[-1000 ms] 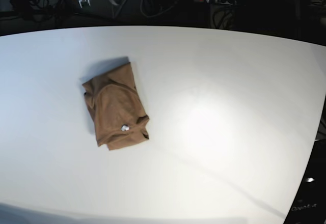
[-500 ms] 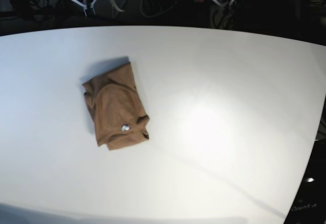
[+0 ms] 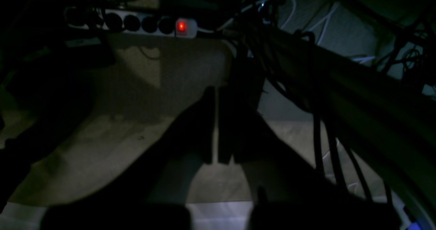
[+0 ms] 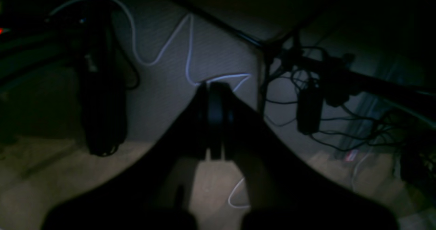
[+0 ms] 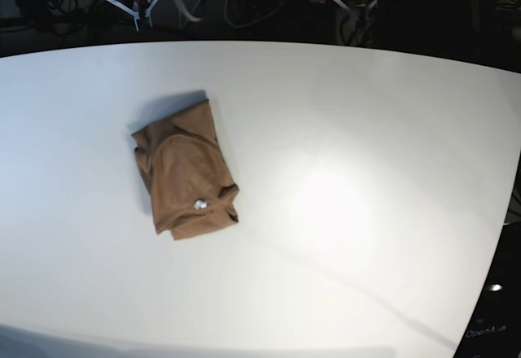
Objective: Fold the T-shirt properly
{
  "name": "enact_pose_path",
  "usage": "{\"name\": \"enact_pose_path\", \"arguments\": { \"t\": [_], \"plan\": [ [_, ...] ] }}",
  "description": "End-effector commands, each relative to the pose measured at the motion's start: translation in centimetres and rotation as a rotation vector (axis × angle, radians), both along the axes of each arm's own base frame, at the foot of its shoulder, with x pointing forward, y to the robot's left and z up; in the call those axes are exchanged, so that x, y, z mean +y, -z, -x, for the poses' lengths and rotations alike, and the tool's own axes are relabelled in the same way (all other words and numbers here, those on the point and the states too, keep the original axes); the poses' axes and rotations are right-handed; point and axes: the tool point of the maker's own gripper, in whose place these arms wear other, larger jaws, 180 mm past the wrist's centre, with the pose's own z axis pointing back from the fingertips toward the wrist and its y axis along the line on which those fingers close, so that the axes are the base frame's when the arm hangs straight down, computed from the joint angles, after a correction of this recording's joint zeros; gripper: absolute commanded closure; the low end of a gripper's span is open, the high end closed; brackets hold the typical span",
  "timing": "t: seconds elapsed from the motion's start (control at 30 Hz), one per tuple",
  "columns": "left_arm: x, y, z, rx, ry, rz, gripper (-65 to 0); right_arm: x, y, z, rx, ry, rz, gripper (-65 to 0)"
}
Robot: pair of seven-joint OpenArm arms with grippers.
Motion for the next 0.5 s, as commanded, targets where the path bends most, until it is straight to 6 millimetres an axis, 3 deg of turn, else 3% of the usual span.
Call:
{"name": "enact_pose_path", "arguments": {
  "t": [0.0, 0.47],
  "plan": [
    [-0.1, 0.0, -0.3, -0.007, 0.006, 0.004, -2.5, -0.7, -0.2, -0.2, -0.010, -0.001, 0.014, -0.1],
    [-0.4, 0.0, -0.2, -0.006, 0.040, 0.007, -2.5, 1.0, 0.1, 0.2, -0.005, 0.003, -0.012, -0.1]
  ]
}}
